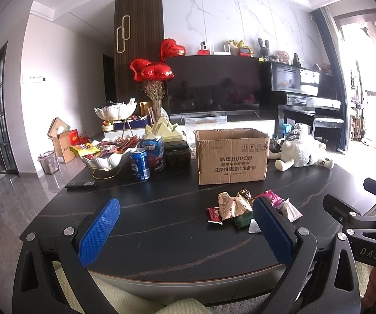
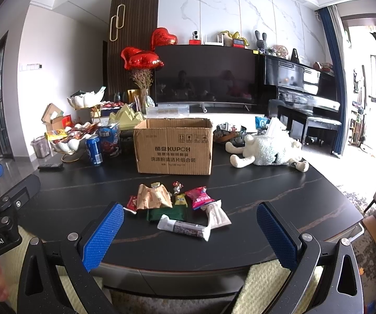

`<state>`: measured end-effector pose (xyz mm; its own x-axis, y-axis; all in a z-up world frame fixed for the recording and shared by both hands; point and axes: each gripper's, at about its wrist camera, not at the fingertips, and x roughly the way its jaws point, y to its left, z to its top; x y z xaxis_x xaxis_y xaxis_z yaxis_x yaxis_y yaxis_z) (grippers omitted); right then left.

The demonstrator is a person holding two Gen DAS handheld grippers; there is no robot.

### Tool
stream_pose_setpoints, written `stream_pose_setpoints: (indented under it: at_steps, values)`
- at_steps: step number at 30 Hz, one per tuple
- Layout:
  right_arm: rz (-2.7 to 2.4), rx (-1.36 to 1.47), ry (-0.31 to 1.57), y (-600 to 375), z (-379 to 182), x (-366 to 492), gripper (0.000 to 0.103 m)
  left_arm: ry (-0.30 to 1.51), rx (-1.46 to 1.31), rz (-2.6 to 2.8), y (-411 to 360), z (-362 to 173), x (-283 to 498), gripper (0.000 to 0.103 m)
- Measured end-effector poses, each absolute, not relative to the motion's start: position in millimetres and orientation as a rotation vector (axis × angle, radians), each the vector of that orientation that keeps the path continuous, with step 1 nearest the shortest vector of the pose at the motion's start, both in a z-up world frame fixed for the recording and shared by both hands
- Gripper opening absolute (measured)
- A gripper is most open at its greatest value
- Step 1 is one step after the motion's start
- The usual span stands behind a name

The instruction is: Organize snacks

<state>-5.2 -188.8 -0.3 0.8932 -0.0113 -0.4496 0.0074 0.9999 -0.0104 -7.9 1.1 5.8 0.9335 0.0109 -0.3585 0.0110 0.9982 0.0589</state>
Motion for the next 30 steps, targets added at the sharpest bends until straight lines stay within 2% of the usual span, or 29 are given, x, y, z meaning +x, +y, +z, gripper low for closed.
stream_pose_setpoints:
  at_steps: [19, 30]
  values:
    - [0.014, 0.006, 0.492, -200, 2, 11, 0.103, 0.398, 0.059, -0.005, -2, -1, 13, 0.103]
    - [0.027, 0.023, 0.615, -210, -38, 60, 0.103, 0.441, 0.12, -0.054, -16, -24, 59, 0.103]
